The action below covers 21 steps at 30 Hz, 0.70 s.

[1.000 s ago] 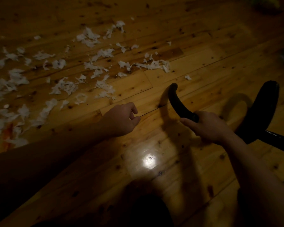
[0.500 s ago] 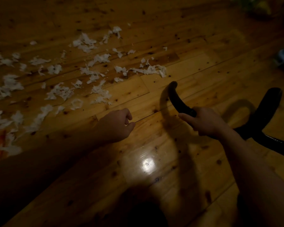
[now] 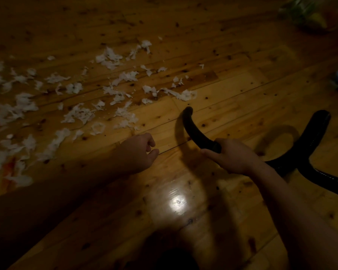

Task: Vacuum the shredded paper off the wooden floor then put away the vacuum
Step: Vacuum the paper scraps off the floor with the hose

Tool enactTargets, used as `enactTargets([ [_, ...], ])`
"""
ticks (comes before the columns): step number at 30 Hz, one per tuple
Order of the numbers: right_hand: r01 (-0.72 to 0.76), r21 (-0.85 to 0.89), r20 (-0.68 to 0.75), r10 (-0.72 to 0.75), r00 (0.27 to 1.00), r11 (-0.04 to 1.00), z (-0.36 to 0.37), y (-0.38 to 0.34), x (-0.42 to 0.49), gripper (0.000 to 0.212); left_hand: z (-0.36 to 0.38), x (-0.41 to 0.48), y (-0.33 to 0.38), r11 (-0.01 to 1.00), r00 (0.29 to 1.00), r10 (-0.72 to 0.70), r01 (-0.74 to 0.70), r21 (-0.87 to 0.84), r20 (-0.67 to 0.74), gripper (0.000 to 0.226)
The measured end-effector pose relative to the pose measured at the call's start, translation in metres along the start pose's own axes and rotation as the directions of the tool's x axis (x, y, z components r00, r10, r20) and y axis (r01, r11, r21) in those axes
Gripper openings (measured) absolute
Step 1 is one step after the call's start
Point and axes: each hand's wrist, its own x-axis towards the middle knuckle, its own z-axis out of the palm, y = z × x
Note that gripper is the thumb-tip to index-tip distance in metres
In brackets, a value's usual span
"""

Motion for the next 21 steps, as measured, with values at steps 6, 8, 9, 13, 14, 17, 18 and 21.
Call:
enactTargets([
  [6,0.098,-0.098,0.035,-0.095,0.995,0.990,0.018,-0.020,-0.020,0.051,-0.005,-0.010,-0.019,0.998,0.998,-0.064,0.064,-0.019,-0.026,0.022],
  [8,0.128,-0.131,0.046,-0.123,0.991,0.983,0.023,-0.027,-0.025,0.053,-0.011,-0.014,-0.026,0.996,0.996,-0.090,0.089,-0.020,-0.021,0.022],
  [9,0.141,-0.154,0.052,-0.134,0.990,0.978,0.024,-0.030,-0.028,0.053,-0.014,-0.016,-0.030,0.995,0.995,-0.096,0.096,-0.016,-0.017,0.022],
  [13,0.191,-0.173,0.062,-0.183,0.981,0.966,0.027,-0.038,-0.029,0.055,-0.021,-0.024,-0.039,0.994,0.994,-0.110,0.110,0.004,-0.022,0.022],
  [14,0.201,-0.174,0.066,-0.193,0.979,0.964,0.028,-0.040,-0.028,0.055,-0.021,-0.025,-0.041,0.993,0.993,-0.117,0.117,0.005,-0.022,0.022],
  [17,0.231,-0.179,0.084,-0.219,0.972,0.956,0.032,-0.046,-0.028,0.055,-0.024,-0.028,-0.045,0.991,0.991,-0.131,0.131,0.002,-0.034,0.022],
  [18,0.242,-0.186,0.090,-0.228,0.969,0.952,0.033,-0.047,-0.028,0.055,-0.024,-0.029,-0.046,0.991,0.990,-0.137,0.137,-0.006,-0.043,0.022],
  [21,0.267,-0.224,0.097,-0.251,0.963,0.937,0.033,-0.054,-0.030,0.058,-0.026,-0.035,-0.051,0.991,0.989,-0.137,0.137,-0.015,-0.051,0.021],
])
